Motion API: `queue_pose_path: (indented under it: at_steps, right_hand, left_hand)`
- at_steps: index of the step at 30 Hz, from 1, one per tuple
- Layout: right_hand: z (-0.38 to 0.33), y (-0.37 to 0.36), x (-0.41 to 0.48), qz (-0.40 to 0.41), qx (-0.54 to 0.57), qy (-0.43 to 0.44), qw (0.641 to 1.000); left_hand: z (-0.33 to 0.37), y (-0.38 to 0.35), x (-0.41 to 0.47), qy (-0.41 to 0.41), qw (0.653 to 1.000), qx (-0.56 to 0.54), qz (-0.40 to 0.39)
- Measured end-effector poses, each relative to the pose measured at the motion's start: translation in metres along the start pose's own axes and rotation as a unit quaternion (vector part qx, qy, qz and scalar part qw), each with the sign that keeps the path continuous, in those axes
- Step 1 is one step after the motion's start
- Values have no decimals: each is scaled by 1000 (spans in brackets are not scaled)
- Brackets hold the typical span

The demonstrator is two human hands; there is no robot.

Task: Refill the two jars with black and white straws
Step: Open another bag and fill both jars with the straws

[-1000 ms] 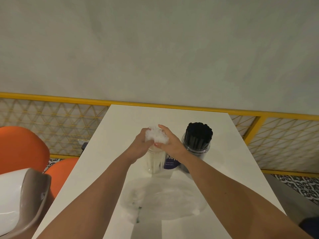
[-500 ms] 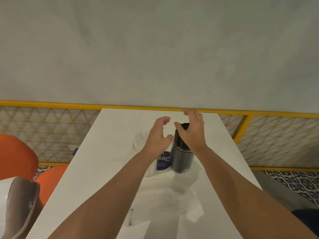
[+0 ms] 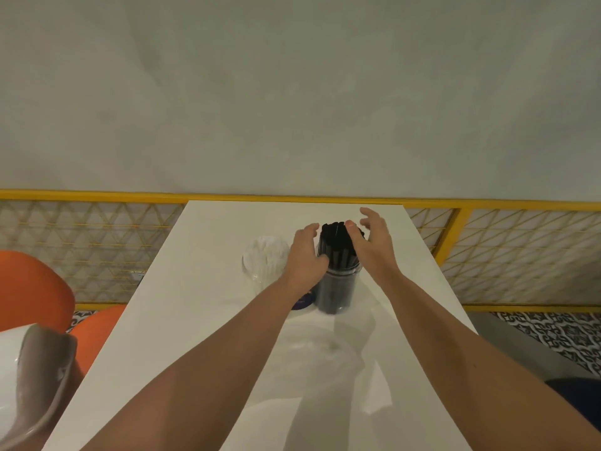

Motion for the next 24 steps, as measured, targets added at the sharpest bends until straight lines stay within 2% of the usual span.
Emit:
queue_pose_path:
  at_steps: [2, 4, 7, 10, 13, 16, 18, 19, 21, 22, 24]
  right_hand:
    - [-20, 11, -10, 59, -45, 80, 994]
    - [-40, 5, -26, 69, -63, 179, 979]
    - [-45, -36, -55, -30, -77, 260, 962]
    - [-18, -91, -82, -179, -133, 263, 939]
    - [37, -141, -116, -350, -272, 203, 873]
    - [80, -161, -150, -423, -372, 181, 806]
    - [95, -166, -162, -424, -409, 185, 787]
    - [98, -167, -163, -414, -412, 185, 790]
    - [96, -164, -158, -384, -377, 166, 826]
    - [95, -162, -153, -371, -342, 145, 851]
    - [90, -156, -138, -330, -238, 90, 909]
  left_hand:
    - [6, 11, -10, -46, 999, 10, 26]
    - [9, 17, -26, -88, 995, 22, 31]
    - [-16, 15, -53, -116, 991, 64, -22]
    - [-71, 16, -76, -86, 979, 170, -71]
    - [-128, 25, -100, 3, 943, 321, -91]
    - [-163, 29, -121, 77, 906, 396, -126]
    - [-177, 27, -131, 114, 883, 430, -151]
    - [-180, 23, -134, 118, 868, 454, -165]
    - [-182, 15, -136, 113, 844, 493, -180]
    - [-181, 11, -136, 113, 840, 498, -183]
    - [-177, 9, -135, 132, 856, 471, -171]
Point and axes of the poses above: each hand's wrist, its own x-axis towards the middle knuckle, its own y-axis out of the back of the hand, z = x × y, the point moved 10 cm from there along x, towards the middle knuckle, and after that the axes turned 13 degrees about -x, right-handed, at the moved point
